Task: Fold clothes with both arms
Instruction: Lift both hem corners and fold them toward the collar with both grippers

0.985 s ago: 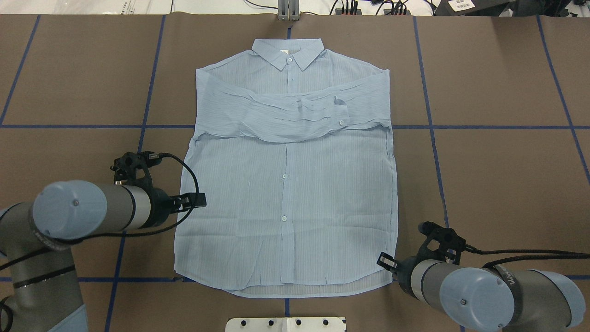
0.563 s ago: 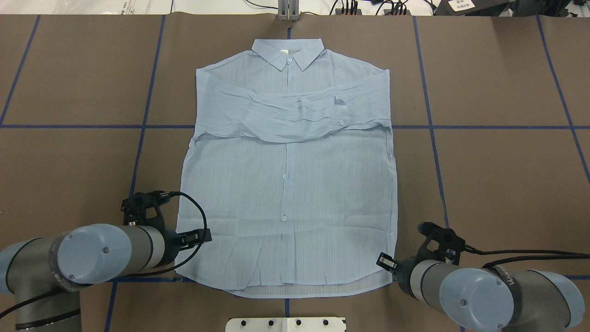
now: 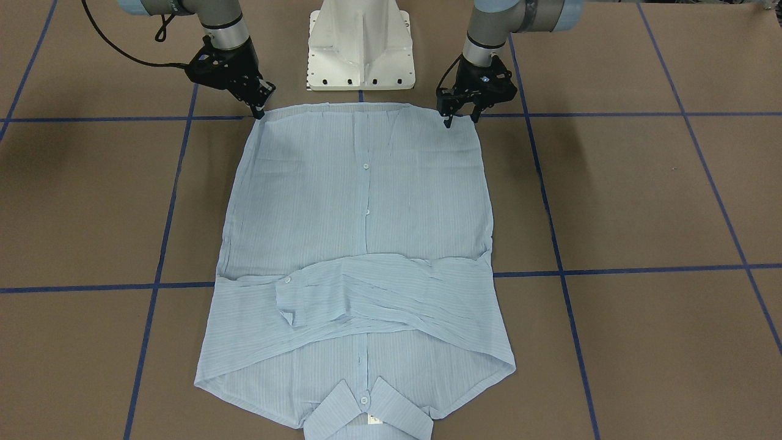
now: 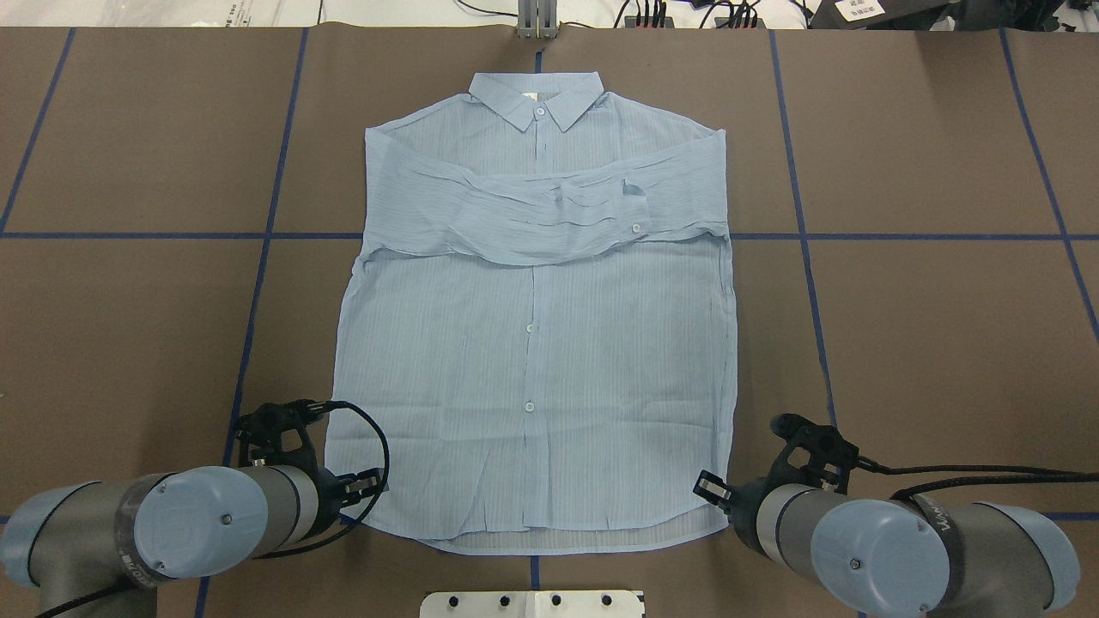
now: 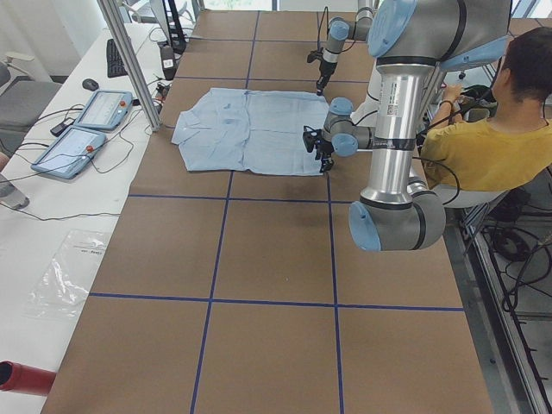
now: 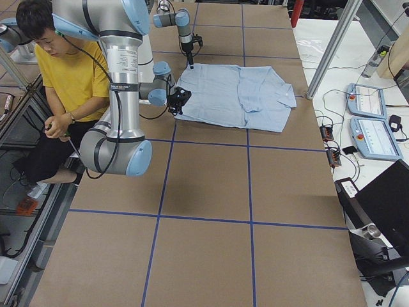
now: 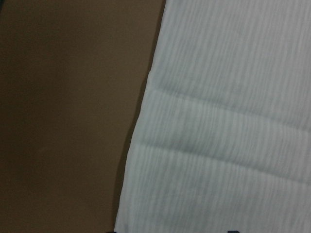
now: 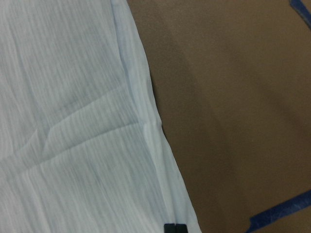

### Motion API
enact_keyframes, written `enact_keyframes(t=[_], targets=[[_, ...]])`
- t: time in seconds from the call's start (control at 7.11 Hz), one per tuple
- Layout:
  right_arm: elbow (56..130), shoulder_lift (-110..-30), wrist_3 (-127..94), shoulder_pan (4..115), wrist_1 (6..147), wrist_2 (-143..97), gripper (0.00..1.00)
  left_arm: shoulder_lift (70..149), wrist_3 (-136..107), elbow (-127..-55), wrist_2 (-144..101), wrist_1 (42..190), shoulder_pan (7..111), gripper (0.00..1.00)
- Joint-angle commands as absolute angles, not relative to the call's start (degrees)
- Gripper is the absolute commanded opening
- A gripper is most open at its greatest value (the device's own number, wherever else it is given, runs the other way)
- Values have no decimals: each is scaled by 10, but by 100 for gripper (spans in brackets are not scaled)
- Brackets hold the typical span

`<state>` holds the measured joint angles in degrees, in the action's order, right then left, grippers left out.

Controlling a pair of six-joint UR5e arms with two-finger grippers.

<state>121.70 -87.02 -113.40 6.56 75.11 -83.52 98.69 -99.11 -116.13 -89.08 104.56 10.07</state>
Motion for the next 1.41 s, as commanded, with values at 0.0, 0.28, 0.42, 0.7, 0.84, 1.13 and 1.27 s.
enact_keyframes(t=[0.0, 0.28, 0.42, 0.7, 0.84, 1.13, 1.27], targets=[[1216, -869, -1135, 65, 751, -835, 0, 986, -1012, -1160, -890, 1042, 96, 40], [1214, -867, -1134, 65, 751, -835, 0, 990, -1014, -1164, -890, 1030, 96, 9], [1214, -863, -1134, 65, 751, -835, 0, 988, -1013, -1165, -890, 1029, 97, 0], [1212, -862, -1134, 65, 751, -834, 0, 986, -1014, -1167, -891, 1029, 98, 0], [1212, -862, -1134, 65, 751, -834, 0, 985, -1014, -1182, -893, 1028, 100, 0], [1228, -862, -1134, 80, 751, -835, 0, 978, -1014, -1242, -896, 1014, 101, 0], [1253, -864, -1134, 106, 751, -836, 0, 977, -1014, -1271, -896, 1014, 106, 0]])
